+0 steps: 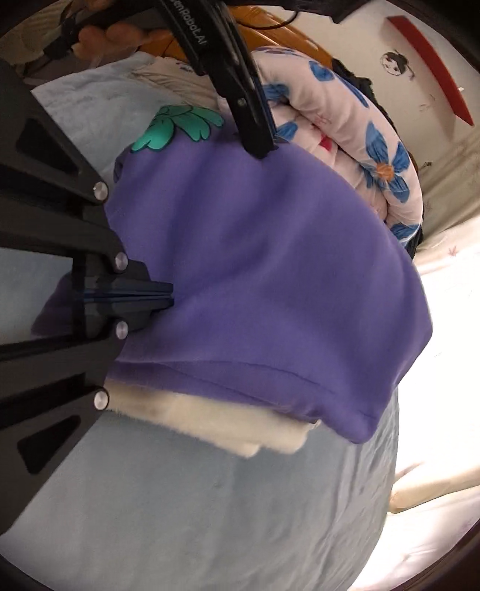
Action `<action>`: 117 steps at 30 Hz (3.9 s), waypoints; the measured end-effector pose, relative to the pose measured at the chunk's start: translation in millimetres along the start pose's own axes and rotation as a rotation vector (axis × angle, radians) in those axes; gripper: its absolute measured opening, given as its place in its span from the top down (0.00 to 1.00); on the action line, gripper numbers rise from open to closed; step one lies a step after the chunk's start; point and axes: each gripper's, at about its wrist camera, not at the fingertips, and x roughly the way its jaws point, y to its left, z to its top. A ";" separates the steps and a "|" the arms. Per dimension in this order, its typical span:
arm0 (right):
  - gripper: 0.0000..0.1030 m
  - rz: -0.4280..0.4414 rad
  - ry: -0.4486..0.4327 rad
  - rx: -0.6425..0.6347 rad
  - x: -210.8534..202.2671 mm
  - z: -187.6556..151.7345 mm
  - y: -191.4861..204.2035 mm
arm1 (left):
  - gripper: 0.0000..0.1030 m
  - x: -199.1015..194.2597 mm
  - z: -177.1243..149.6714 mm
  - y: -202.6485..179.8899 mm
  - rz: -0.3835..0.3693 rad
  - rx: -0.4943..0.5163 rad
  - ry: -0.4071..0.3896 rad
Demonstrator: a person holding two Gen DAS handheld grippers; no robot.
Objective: Fold large clothes
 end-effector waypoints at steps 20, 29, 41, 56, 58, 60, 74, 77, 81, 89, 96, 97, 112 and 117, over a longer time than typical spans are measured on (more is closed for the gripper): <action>0.91 -0.117 0.021 -0.048 -123.9 -45.1 19.8 | 0.21 -86.7 -42.4 -38.3 0.042 -0.046 0.015; 0.73 -0.186 -0.046 -0.086 -227.1 -84.5 34.9 | 0.21 -170.4 -78.3 -73.6 -0.014 -0.076 0.009; 0.53 -0.302 -0.129 -0.130 -328.5 -167.4 31.6 | 0.20 -254.5 -144.8 -131.7 -0.018 -0.028 -0.040; 0.37 -0.446 -0.267 -0.116 -389.5 -297.5 17.3 | 0.01 -304.1 -251.7 -182.9 0.025 -0.096 -0.124; 0.30 -0.448 -0.303 -0.090 -397.6 -312.4 14.2 | 0.01 -310.1 -266.1 -192.7 0.034 -0.086 -0.138; 0.27 -0.455 -0.331 -0.075 -401.5 -326.4 13.6 | 0.01 -314.4 -278.7 -200.9 0.031 -0.080 -0.144; 0.24 -0.489 -0.329 0.005 -375.1 -397.1 14.1 | 0.01 -284.5 -368.6 -262.2 0.029 -0.035 -0.069; 0.24 -0.494 -0.301 0.008 -368.0 -403.2 9.8 | 0.01 -276.8 -375.4 -269.9 0.034 -0.019 -0.049; 0.24 -0.499 -0.285 0.025 -361.7 -408.8 4.3 | 0.01 -271.5 -377.2 -272.6 0.028 -0.020 -0.040; 0.24 -0.482 -0.267 0.048 -355.2 -410.4 -0.6 | 0.01 -269.9 -375.0 -270.6 0.030 -0.040 -0.034; 0.24 -0.488 -0.270 0.045 -353.0 -410.0 -2.7 | 0.01 -268.1 -374.1 -268.0 0.032 -0.049 -0.024; 0.24 -0.489 -0.269 0.046 -352.4 -409.7 -2.7 | 0.01 -267.6 -373.9 -268.0 0.033 -0.050 -0.022; 0.24 -0.492 -0.272 0.045 -353.1 -409.7 -3.7 | 0.01 -267.1 -377.5 -269.2 0.035 -0.055 -0.022; 0.24 -0.492 -0.271 0.046 -353.3 -409.8 -3.8 | 0.01 -267.3 -378.4 -269.3 0.036 -0.058 -0.018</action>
